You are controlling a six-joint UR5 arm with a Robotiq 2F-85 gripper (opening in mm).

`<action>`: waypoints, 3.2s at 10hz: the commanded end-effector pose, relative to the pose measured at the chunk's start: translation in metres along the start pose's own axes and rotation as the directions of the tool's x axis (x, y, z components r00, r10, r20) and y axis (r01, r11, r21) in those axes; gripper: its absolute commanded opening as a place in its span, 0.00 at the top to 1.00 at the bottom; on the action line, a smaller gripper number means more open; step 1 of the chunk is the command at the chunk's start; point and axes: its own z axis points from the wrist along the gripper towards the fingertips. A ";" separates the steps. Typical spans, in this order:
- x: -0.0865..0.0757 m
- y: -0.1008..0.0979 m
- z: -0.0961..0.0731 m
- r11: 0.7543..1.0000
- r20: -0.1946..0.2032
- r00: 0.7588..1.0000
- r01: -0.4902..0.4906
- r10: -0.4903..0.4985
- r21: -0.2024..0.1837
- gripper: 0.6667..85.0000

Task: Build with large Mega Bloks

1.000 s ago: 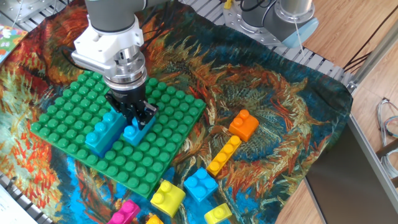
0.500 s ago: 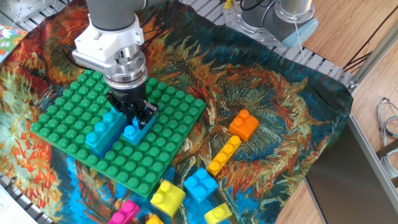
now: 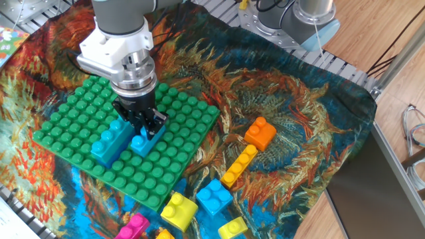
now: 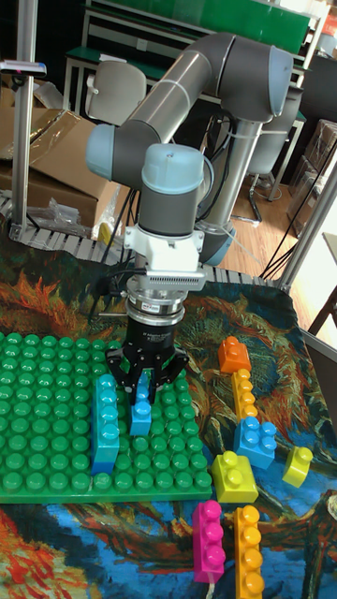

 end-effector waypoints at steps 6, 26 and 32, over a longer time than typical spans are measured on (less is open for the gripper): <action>-0.009 0.005 -0.004 1.000 0.035 0.999 -0.002 0.003 -0.018 0.99; -0.006 0.003 -0.005 0.999 -0.026 0.999 -0.038 0.039 0.015 0.99; 0.002 -0.001 -0.002 0.999 -0.022 0.999 -0.029 0.029 0.017 0.99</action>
